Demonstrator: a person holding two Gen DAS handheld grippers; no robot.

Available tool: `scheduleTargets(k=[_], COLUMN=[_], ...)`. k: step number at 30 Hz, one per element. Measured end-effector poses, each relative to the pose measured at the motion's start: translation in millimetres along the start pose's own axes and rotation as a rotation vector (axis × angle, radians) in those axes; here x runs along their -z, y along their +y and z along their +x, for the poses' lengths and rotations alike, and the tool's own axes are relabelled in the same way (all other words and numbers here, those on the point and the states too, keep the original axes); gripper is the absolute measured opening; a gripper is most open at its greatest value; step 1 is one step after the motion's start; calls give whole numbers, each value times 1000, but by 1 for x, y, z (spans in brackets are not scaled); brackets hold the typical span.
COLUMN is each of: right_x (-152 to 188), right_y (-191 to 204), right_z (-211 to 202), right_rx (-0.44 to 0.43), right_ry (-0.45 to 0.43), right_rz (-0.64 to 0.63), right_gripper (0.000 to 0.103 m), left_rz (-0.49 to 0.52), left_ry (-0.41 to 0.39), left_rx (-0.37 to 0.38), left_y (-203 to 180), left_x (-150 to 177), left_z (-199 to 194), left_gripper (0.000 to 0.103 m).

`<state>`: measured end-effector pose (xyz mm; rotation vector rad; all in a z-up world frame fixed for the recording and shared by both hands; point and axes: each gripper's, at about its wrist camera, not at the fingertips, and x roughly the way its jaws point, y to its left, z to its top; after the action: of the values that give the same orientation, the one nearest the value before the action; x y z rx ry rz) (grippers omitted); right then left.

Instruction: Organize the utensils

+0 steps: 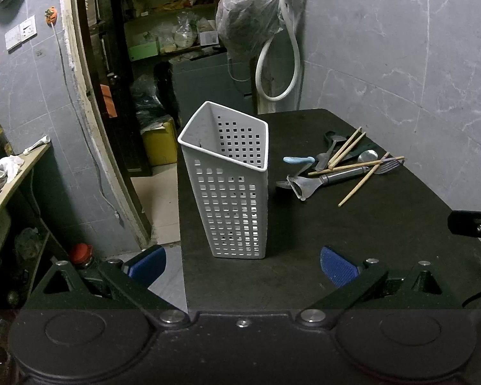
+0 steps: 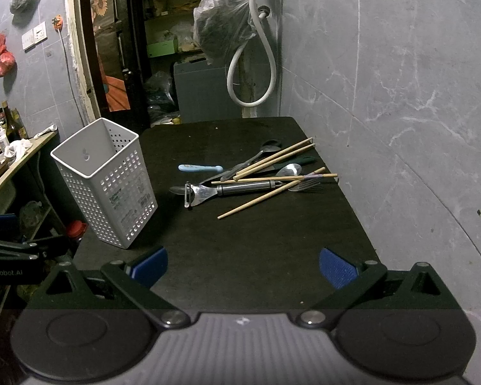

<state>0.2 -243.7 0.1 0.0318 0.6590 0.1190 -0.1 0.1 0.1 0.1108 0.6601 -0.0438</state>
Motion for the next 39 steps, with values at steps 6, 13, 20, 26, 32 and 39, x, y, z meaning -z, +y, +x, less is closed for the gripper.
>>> scheduleTargets(k=[6, 13, 20, 26, 32, 39], right_x=[0, 0, 0, 1, 1, 1], right_y=[0, -1, -2, -2, -2, -2], right_z=[0, 0, -1, -2, -2, -1], right_rx=[-1, 0, -1, -1, -1, -1], right_ry=[0, 0, 0, -1, -1, -1], right_rz=[0, 0, 1, 0, 1, 1], right_gripper=[103, 103, 103, 103, 103, 103], left_rz=[0, 0, 2, 2, 2, 3], left_ry=[0, 0, 1, 1, 1, 1], left_rx=[0, 0, 0, -1, -2, -1], left_y=[0, 0, 0, 0, -3, -3], left_x=[0, 0, 0, 0, 1, 1], left_z=[0, 0, 0, 0, 0, 0], left_gripper=[102, 102, 102, 102, 102, 102])
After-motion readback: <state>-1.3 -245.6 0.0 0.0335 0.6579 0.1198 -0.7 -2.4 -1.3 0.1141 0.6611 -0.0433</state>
